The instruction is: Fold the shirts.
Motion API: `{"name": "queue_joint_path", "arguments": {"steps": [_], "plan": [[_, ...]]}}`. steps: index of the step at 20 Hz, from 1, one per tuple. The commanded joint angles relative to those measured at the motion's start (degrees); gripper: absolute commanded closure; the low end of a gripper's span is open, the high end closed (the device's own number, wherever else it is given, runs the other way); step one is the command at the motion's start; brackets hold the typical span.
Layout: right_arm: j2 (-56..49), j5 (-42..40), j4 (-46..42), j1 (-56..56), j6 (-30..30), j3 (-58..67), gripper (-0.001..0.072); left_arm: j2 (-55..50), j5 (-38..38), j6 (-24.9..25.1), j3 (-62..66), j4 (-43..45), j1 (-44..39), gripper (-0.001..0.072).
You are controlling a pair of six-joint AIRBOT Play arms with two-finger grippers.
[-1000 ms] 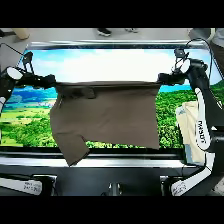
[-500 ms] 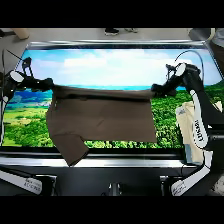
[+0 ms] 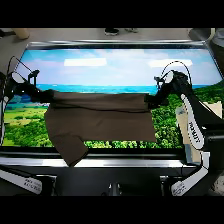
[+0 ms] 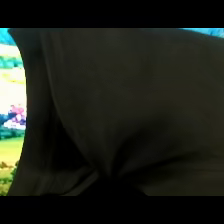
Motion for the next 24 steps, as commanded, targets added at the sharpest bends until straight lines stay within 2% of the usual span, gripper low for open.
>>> {"name": "queue_joint_path", "arguments": {"steps": [1,2,3,4,7,10,14,16,18,22,23,24], "plan": [[0.31,1.90,-0.94,0.11,2.54,-0.52,0.0694,0.11,-7.52,-4.55,0.02,1.44,-0.02,0.0673],[0.31,1.70,0.00,0.11,2.89,-0.52,0.0685,0.11,-8.48,-5.11,0.02,1.20,-0.13,0.0571],[0.33,1.44,1.03,0.11,2.86,-0.35,0.0521,0.17,-9.88,-5.11,0.15,1.05,-0.13,0.0349],[0.55,1.88,1.86,0.02,2.05,0.09,0.0328,0.20,-12.17,-5.07,0.90,1.18,0.09,0.0227],[4.42,9.40,0.09,-2.84,-1.86,0.70,0.0286,2.97,-17.62,-3.13,3.41,1.25,2.78,0.0225],[9.64,13.49,1.60,-8.46,-1.88,-4.39,0.0286,12.59,-16.94,-1.36,-6.73,1.25,6.32,0.0257],[21.55,2.08,1.75,-9.14,-6.16,-28.44,0.0286,29.66,-5.84,3.41,-41.33,0.52,9.86,0.0257],[23.91,-1.03,1.73,-9.14,-7.28,-34.27,0.0286,35.21,-1.57,4.24,-52.61,-1.33,10.54,0.0257],[23.96,-1.46,1.95,-9.11,-7.28,-34.93,0.0287,37.31,1.70,4.44,-58.07,-4.42,10.43,0.0258],[23.93,-2.14,2.19,-9.11,-7.26,-34.95,0.0276,37.18,5.86,4.15,-59.63,-11.52,10.38,0.0259],[23.85,-2.16,2.29,-9.11,-7.26,-35.04,0.0184,36.89,6.49,3.72,-59.63,-11.50,10.40,0.0261],[23.82,-2.54,2.36,-9.11,-7.30,-35.56,0.0165,36.35,6.78,3.74,-59.63,-11.50,10.40,0.0282]]}}
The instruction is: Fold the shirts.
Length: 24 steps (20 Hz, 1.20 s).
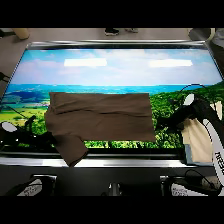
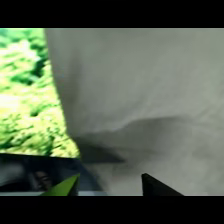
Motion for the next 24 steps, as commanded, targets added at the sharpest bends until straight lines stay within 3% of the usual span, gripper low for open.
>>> {"name": "queue_joint_path", "arguments": {"steps": [1,6,8,9,11,12,13,16,19,24], "plan": [[0.31,-1.44,0.61,-0.04,-0.15,-2.25,0.0165,-0.50,3.06,-0.17,-2.08,-2.93,0.15,0.0284],[0.31,-5.31,8.04,-0.04,-1.31,-9.18,0.0165,-3.96,4.15,-0.42,-2.08,-2.93,-2.29,0.0342],[0.20,-7.87,10.27,-0.04,-1.42,-10.49,0.0169,-3.89,4.87,-0.59,-2.01,-2.95,-3.10,0.0575],[-0.22,-8.72,11.69,-0.04,-1.46,-11.13,0.0185,-3.87,4.85,-0.55,-1.99,-2.91,-3.17,0.0657],[-1.88,-9.18,13.60,-0.04,-1.49,-11.78,0.0229,-3.80,4.55,-0.35,-1.84,-2.91,-3.17,0.0673],[-2.64,-9.53,14.40,-0.04,-1.95,-11.78,0.0404,-3.72,4.28,0.00,-1.55,-2.91,-3.17,0.0674],[-2.69,-10.40,14.73,-0.04,-2.49,-11.74,0.0702,-3.32,3.85,0.61,-0.94,-2.89,-3.17,0.0674],[-0.48,-10.95,14.29,-0.04,-4.81,-7.69,0.0695,-0.22,1.40,3.28,4.85,-2.86,-3.17,0.0677],[0.85,-10.47,14.97,0.02,-3.45,2.08,0.0695,0.52,-0.68,2.19,16.63,-2.93,-3.37,0.0679],[-11.02,-17.35,8.02,4.90,0.26,20.94,0.0695,-14.88,2.16,0.55,37.16,-2.97,-8.22,0.0677]]}}
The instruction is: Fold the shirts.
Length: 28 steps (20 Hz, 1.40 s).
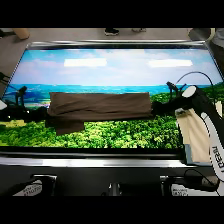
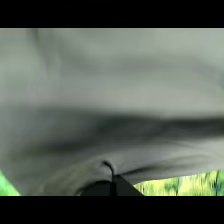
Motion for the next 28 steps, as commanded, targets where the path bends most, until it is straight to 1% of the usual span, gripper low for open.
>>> {"name": "queue_joint_path", "arguments": {"steps": [1,4,7,8,9,10,11,13,15,17,18,19,20,21,22,23,26,28], "plan": [[-9.03,-3.45,-4.92,2.12,4.33,13.44,0.0695,-12.37,0.59,-1.97,15.67,-0.33,-2.97,0.0676],[-16.41,-2.16,-6.29,2.05,8.68,20.68,0.0694,-26.16,-2.51,-4.50,31.26,-0.70,-4.17,0.0675],[-20.39,-1.31,-4.55,2.19,10.03,21.05,0.0691,-36.17,-6.54,-7.76,40.44,-0.66,-5.33,0.0670],[-21.33,-1.14,-3.56,2.16,9.99,21.05,0.0651,-38.16,-6.64,-8.52,41.70,-0.70,-5.64,0.0559],[-21.46,-1.09,-2.95,2.03,9.31,21.05,0.0417,-38.95,-6.67,-8.63,42.25,-0.70,-5.64,0.0272],[-20.98,-0.09,-2.62,1.97,6.05,21.44,0.0042,-38.80,-6.69,-8.57,42.32,-0.66,-5.46,0.0034],[-20.41,1.66,-3.50,1.66,3.39,22.27,0.0013,-38.18,-6.95,-8.55,42.32,-0.68,-5.01,0.0045],[-20.11,3.43,-4.94,0.09,2.75,23.17,0.0006,-36.00,-9.01,-6.73,42.32,-0.68,-4.39,0.0053],[-21.57,3.28,-3.89,-1.11,5.55,23.10,0.0008,-33.86,-11.52,-6.40,42.29,-0.72,-5.18,0.0053],[-24.28,3.41,1.49,-0.70,5.49,23.10,0.0020,-32.20,-12.61,-6.38,42.29,-0.72,-7.56,0.0052],[-25.44,3.93,4.85,-0.17,5.27,23.12,0.0093,-31.74,-12.61,-6.43,42.29,-0.72,-8.96,0.0053],[-26.08,4.52,7.41,0.09,5.25,23.10,0.0242,-31.47,-12.61,-6.51,42.29,-0.74,-10.62,0.0063],[-26.16,4.90,9.51,0.50,5.27,23.12,0.0519,-31.52,-12.59,-6.64,42.29,-0.85,-12.33,0.0153],[-25.62,5.11,11.80,0.50,5.20,23.17,0.0687,-31.69,-12.11,-6.67,42.16,-1.25,-14.34,0.0361],[-24.48,6.49,14.62,0.22,3.39,23.43,0.0693,-31.85,-10.84,-6.62,41.77,-2.49,-16.33,0.0610],[-22.23,7.78,16.55,0.17,1.22,23.78,0.0693,-31.87,-7.98,-6.64,40.76,-4.44,-18.73,0.0673],[-11.39,10.67,16.44,0.39,1.01,24.09,0.0694,-31.87,3.08,-6.71,36.13,-10.95,-26.38,0.0674],[-3.10,14.14,16.55,0.37,3.19,24.09,0.0693,-32.57,10.73,-9.31,32.39,-14.67,-31.54,0.0674]]}}
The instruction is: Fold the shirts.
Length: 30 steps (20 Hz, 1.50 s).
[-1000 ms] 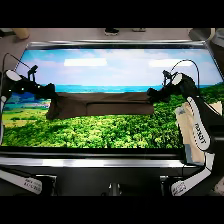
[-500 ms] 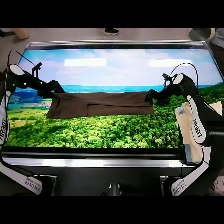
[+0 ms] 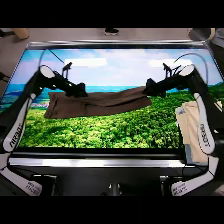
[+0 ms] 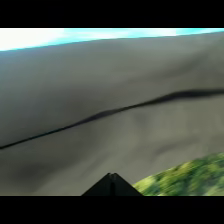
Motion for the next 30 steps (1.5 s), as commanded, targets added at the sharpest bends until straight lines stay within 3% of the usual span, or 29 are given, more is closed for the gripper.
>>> {"name": "queue_joint_path", "arguments": {"steps": [1,5,8,11,14,18,21,22,23,27,29,30], "plan": [[12.76,5.73,1.99,0.02,1.95,0.17,0.0693,-1.68,12.98,-3.43,-4.96,-8.11,-9.01,0.0674],[23.76,12.22,1.86,0.02,7.23,0.15,0.0692,-9.29,20.79,-2.84,-5.01,-25.35,-20.46,0.0674],[26.14,11.69,1.22,0.02,9.62,0.15,0.0692,-12.63,27.93,2.36,-5.01,-37.92,-26.51,0.0675],[25.07,7.02,2.60,0.48,10.47,0.15,0.0692,-8.87,31.65,3.23,-5.01,-35.32,-22.38,0.0677],[20.57,-3.08,4.33,6.60,10.40,0.15,0.0692,1.03,30.45,3.19,-5.01,-24.96,-11.74,0.0677],[7.65,-18.62,18.78,18.53,5.29,0.17,0.0691,16.41,27.67,3.15,-5.01,-17.14,3.41,0.0676],[-2.95,-24.76,26.40,25.90,3.67,0.17,0.0670,25.73,23.91,3.17,-5.01,-15.06,11.10,0.0676],[-5.77,-25.07,28.09,27.43,2.62,0.17,0.0402,27.80,22.67,3.17,-5.01,-14.14,12.33,0.0676],[-7.89,-24.85,29.99,28.20,0.81,0.15,0.0026,29.59,21.29,3.17,-5.01,-12.46,13.14,0.0676],[-6.69,-14.34,29.40,22.21,-2.45,0.17,0.0012,31.67,11.52,3.15,-5.05,-2.19,13.44,0.0676],[-2.69,-7.06,18.25,15.26,-0.09,0.15,0.0013,31.61,8.59,3.17,-5.33,1.75,13.44,0.0675],[-0.61,-3.50,8.33,11.50,2.40,0.15,0.0013,31.61,8.28,3.15,-5.68,3.02,13.44,0.0675]]}}
